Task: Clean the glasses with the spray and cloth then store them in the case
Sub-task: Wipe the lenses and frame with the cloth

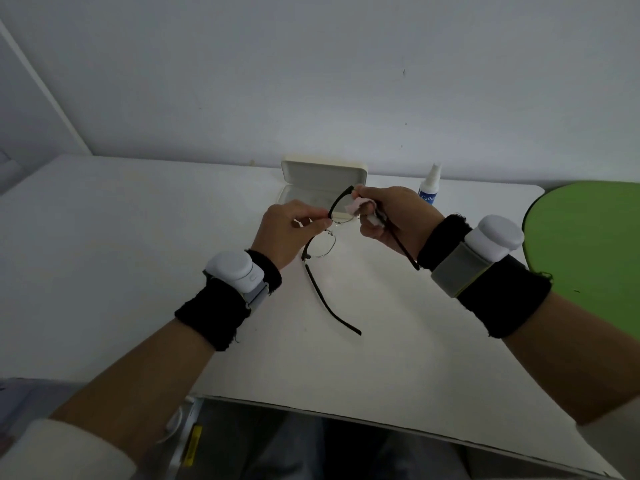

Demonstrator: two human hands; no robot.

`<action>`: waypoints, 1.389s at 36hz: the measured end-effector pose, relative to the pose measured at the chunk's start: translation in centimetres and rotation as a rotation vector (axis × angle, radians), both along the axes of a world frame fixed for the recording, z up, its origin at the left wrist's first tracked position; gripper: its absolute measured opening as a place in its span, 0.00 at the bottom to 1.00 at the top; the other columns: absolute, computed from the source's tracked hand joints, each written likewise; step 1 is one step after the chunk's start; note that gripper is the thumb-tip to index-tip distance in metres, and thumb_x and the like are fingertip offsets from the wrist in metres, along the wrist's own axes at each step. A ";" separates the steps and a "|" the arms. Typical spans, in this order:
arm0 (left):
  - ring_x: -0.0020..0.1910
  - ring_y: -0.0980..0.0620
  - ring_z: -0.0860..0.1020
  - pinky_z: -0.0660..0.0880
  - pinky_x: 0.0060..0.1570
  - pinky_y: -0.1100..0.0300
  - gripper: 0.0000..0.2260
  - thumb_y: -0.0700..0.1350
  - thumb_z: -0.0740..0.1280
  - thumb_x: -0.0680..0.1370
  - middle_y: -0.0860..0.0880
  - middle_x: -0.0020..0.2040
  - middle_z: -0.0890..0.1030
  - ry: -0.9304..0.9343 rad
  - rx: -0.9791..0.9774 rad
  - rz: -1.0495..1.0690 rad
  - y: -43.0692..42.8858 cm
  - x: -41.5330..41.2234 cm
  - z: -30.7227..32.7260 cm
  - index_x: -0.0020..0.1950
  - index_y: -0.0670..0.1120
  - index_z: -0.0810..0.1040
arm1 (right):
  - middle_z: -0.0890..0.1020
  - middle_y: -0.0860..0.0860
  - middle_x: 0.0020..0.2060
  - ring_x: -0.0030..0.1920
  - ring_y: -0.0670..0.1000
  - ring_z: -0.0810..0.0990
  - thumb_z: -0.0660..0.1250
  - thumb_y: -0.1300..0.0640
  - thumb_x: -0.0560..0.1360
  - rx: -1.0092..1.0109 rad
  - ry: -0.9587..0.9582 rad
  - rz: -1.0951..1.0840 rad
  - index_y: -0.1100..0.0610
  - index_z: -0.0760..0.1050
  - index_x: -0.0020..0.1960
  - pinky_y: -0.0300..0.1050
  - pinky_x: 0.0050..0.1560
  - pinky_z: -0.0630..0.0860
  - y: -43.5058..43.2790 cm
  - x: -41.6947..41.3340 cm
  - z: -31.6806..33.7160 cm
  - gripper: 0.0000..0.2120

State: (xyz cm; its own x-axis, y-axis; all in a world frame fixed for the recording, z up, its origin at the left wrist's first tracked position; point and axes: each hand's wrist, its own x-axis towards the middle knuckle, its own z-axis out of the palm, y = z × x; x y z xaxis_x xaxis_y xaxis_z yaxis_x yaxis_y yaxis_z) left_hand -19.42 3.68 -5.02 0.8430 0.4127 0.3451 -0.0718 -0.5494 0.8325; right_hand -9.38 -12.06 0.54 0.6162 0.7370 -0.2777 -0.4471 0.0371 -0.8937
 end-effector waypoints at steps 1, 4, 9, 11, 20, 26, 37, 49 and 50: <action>0.41 0.46 0.80 0.77 0.44 0.54 0.05 0.42 0.74 0.73 0.47 0.43 0.83 0.005 0.002 -0.006 0.0 0.0 0.0 0.48 0.47 0.85 | 0.69 0.49 0.22 0.20 0.46 0.61 0.58 0.59 0.83 0.009 0.013 0.004 0.60 0.70 0.44 0.37 0.22 0.58 0.0 0.0 0.0 0.09; 0.42 0.48 0.81 0.79 0.46 0.55 0.05 0.42 0.74 0.73 0.50 0.42 0.83 0.008 -0.005 -0.005 0.1 0.0 -0.2 0.48 0.46 0.85 | 0.70 0.49 0.23 0.20 0.46 0.62 0.57 0.60 0.83 0.027 0.034 0.014 0.59 0.69 0.44 0.37 0.22 0.57 0.1 0.1 0.1 0.09; 0.40 0.57 0.82 0.79 0.47 0.61 0.05 0.41 0.73 0.74 0.51 0.42 0.84 0.009 -0.038 0.030 0.1 0.0 -0.4 0.49 0.45 0.85 | 0.73 0.51 0.25 0.20 0.46 0.64 0.60 0.59 0.82 0.008 -0.056 -0.003 0.61 0.73 0.44 0.37 0.22 0.60 0.1 0.3 0.0 0.09; 0.37 0.61 0.81 0.78 0.45 0.64 0.05 0.41 0.73 0.74 0.51 0.40 0.84 0.012 -0.061 0.033 0.0 0.0 -0.4 0.49 0.44 0.85 | 0.75 0.53 0.27 0.21 0.46 0.65 0.61 0.58 0.82 -0.007 -0.122 -0.002 0.62 0.75 0.44 0.36 0.22 0.61 0.0 0.4 0.0 0.10; 0.31 0.63 0.78 0.76 0.39 0.68 0.04 0.38 0.72 0.74 0.49 0.37 0.83 0.033 -0.167 0.080 0.2 -0.2 -0.4 0.48 0.40 0.85 | 0.82 0.58 0.36 0.32 0.52 0.74 0.62 0.62 0.78 -0.097 -0.466 -0.200 0.64 0.78 0.49 0.40 0.28 0.65 -0.4 0.7 0.2 0.07; 0.31 0.58 0.79 0.79 0.36 0.64 0.04 0.37 0.73 0.73 0.50 0.34 0.84 0.037 -0.334 0.113 0.5 -0.3 -0.7 0.43 0.45 0.85 | 0.82 0.47 0.27 0.29 0.45 0.77 0.63 0.63 0.77 -0.109 -0.547 -0.261 0.61 0.74 0.57 0.33 0.30 0.71 -0.8 1.1 -0.7 0.08; 0.34 0.50 0.76 0.77 0.39 0.58 0.06 0.36 0.72 0.73 0.42 0.39 0.82 0.051 -0.645 0.105 -0.6 -0.4 -0.7 0.49 0.36 0.84 | 0.79 0.50 0.42 0.34 0.48 0.78 0.64 0.61 0.79 -0.292 -0.689 -0.180 0.64 0.61 0.67 0.36 0.37 0.77 -0.9 1.7 -2.9 0.20; 0.31 0.52 0.77 0.78 0.36 0.62 0.04 0.34 0.72 0.72 0.43 0.37 0.83 0.097 -0.746 0.065 -2.0 -0.4 -1.0 0.46 0.38 0.84 | 0.82 0.50 0.37 0.29 0.39 0.80 0.63 0.64 0.78 -0.308 -0.641 -0.091 0.63 0.63 0.61 0.36 0.32 0.77 -0.2 1.0 -4.1 0.14; 0.31 0.53 0.77 0.78 0.36 0.61 0.04 0.34 0.72 0.72 0.43 0.37 0.83 0.103 -0.750 0.071 -2.1 -0.3 -1.1 0.47 0.37 0.84 | 0.83 0.49 0.34 0.30 0.40 0.81 0.63 0.64 0.77 -0.284 -0.612 -0.084 0.63 0.64 0.61 0.38 0.33 0.77 -0.1 0.9 -4.1 0.14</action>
